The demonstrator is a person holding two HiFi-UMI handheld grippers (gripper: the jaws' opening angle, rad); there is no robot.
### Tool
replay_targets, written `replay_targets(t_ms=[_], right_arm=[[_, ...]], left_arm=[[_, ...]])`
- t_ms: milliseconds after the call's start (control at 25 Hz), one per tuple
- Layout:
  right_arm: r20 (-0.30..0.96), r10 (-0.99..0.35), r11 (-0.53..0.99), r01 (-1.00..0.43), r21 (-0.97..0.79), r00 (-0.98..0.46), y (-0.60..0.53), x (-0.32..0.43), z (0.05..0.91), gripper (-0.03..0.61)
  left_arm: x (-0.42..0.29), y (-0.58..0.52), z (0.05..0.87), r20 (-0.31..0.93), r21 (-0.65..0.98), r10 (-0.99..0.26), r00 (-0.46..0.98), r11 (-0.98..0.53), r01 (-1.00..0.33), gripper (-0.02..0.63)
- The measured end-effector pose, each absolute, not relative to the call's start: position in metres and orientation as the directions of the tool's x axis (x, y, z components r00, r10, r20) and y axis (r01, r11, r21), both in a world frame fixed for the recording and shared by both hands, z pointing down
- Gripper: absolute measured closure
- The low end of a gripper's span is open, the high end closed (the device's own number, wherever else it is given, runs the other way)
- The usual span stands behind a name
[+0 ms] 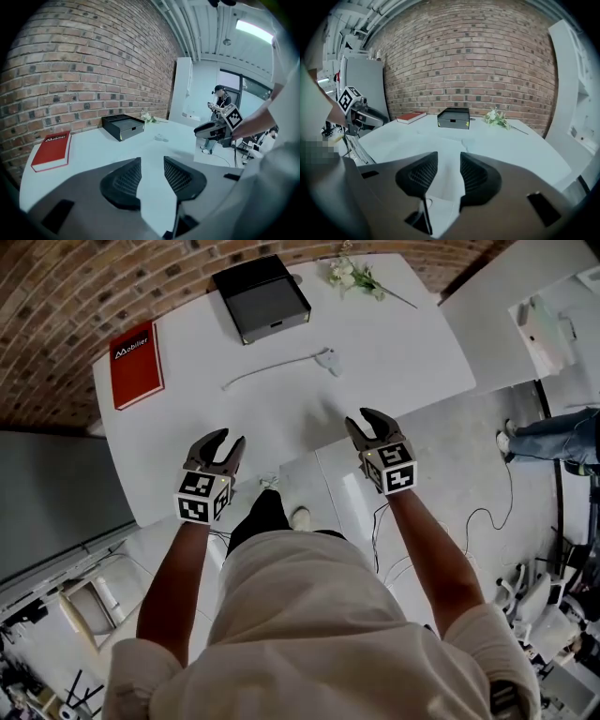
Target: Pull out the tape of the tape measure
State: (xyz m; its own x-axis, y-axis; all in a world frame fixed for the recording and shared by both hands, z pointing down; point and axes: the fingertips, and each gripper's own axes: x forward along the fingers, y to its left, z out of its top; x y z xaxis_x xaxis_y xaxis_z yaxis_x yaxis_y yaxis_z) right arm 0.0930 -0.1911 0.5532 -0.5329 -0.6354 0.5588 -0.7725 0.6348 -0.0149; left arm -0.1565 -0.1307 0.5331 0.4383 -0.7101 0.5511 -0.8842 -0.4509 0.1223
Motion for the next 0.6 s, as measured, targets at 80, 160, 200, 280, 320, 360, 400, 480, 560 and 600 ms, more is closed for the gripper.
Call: replay_targets(t_ms=[80,160,200,280,320,360,400,480,560,600], right_arm=[[0.545,-0.640,0.635,-0.772,-0.023,-0.542,-0.173,0.094,0.542,0.425],[0.521,-0.649,0.631,-0.775,-0.037,-0.554,-0.157,0.096,0.529,0.425],[0.509,-0.654,0.629,-0.776,-0.042,-0.559,-0.149,0.096,0.523,0.425],[0.490,-0.663,0.630,-0.775,-0.044,-0.567,-0.133,0.097,0.511,0.425],[0.480,-0.666,0.631,-0.774,-0.045,-0.571,-0.124,0.097,0.506,0.426],[0.471,-0.669,0.632,-0.774,-0.049,-0.576,-0.115,0.097,0.500,0.428],[0.461,-0.671,0.632,-0.773,-0.053,-0.581,-0.107,0.098,0.493,0.437],[0.441,-0.677,0.635,-0.771,-0.057,-0.590,-0.091,0.100,0.481,0.468],[0.426,-0.678,0.640,-0.766,-0.058,-0.599,-0.078,0.102,0.471,0.501],[0.423,-0.677,0.644,-0.763,-0.056,-0.602,-0.071,0.102,0.466,0.515]], left_arm=[[-0.149,-0.114,0.522,0.539,0.149,-0.710,0.453,-0.449,-0.881,0.471],[-0.142,-0.099,0.511,0.523,0.180,-0.710,0.471,-0.448,-0.876,0.476],[-0.139,-0.092,0.505,0.515,0.193,-0.711,0.479,-0.448,-0.873,0.480],[-0.134,-0.078,0.494,0.502,0.208,-0.713,0.490,-0.451,-0.868,0.489],[-0.131,-0.072,0.489,0.495,0.212,-0.714,0.494,-0.452,-0.866,0.499],[-0.128,-0.065,0.484,0.489,0.218,-0.716,0.498,-0.453,-0.865,0.506],[-0.125,-0.058,0.479,0.482,0.223,-0.718,0.502,-0.453,-0.863,0.514],[-0.118,-0.046,0.471,0.472,0.232,-0.720,0.510,-0.456,-0.859,0.528],[-0.111,-0.035,0.464,0.467,0.230,-0.715,0.520,-0.469,-0.853,0.559],[-0.107,-0.030,0.462,0.465,0.229,-0.711,0.527,-0.479,-0.848,0.581]])
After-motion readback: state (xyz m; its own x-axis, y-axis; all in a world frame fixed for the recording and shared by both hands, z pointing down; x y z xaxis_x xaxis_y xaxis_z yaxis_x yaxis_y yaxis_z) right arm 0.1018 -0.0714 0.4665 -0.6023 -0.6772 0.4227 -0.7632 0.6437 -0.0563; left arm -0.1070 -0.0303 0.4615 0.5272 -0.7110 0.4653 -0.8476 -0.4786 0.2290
